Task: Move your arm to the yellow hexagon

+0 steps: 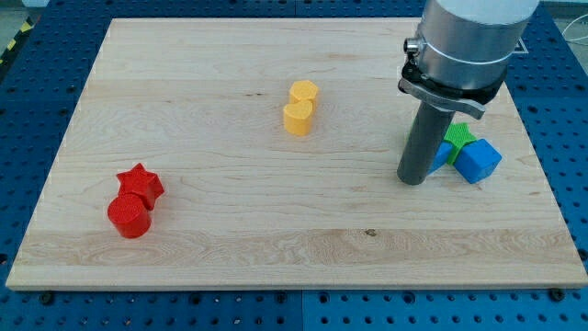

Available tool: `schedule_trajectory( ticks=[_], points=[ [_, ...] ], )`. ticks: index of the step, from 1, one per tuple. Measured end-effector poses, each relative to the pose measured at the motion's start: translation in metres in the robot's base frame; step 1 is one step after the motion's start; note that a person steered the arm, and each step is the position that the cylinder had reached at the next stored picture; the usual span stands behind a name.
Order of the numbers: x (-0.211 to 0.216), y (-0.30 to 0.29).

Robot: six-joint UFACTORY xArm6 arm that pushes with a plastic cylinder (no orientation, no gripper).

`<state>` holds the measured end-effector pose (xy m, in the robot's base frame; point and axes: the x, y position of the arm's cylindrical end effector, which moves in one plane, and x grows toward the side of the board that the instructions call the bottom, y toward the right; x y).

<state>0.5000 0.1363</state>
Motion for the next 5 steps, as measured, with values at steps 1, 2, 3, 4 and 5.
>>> schedule_trajectory(
  ticks=[1,2,3,4,5],
  points=[
    [0.001,0.0],
    [0.003,-0.005],
    [0.024,-0.042],
    [0.023,-0.078],
    [0.024,-0.123]
  ],
)
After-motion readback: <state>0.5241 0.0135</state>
